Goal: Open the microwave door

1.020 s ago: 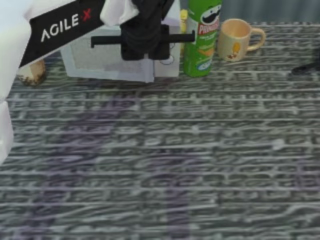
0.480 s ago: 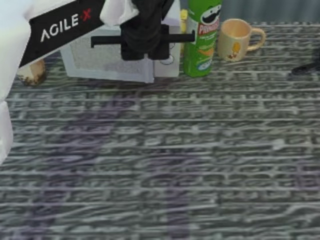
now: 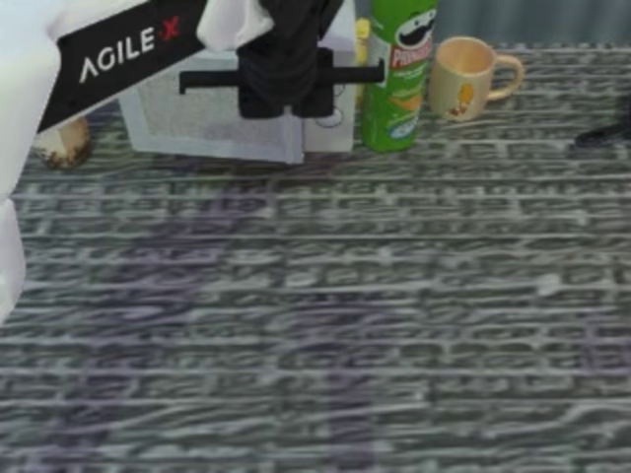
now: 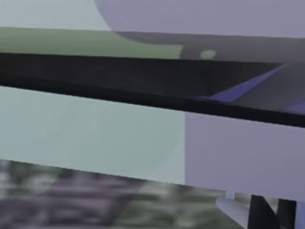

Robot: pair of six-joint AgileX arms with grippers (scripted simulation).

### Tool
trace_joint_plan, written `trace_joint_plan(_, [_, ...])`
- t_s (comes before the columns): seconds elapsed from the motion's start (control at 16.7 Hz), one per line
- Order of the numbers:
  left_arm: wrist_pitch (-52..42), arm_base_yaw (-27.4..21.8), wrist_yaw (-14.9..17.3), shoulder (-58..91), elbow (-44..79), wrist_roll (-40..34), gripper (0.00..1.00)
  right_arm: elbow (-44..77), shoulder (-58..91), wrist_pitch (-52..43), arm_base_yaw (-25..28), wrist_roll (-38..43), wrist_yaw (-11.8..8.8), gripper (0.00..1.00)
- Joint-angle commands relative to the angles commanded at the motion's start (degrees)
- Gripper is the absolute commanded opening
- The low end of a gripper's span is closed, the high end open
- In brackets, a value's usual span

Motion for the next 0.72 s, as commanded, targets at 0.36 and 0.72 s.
trace_joint_plan(0.36, [0.62,-0.27,0.52,-0.35,-0.73,0.36,0.00,0.00,0.00,0.00,0.00,0.00,0.00,1.00])
trace_joint_plan(0.72, [4.06,0.43,2.50,-4.97,-8.34,5.26,0.00,0.00,0.00,0.00,0.00,0.00,0.00,1.00])
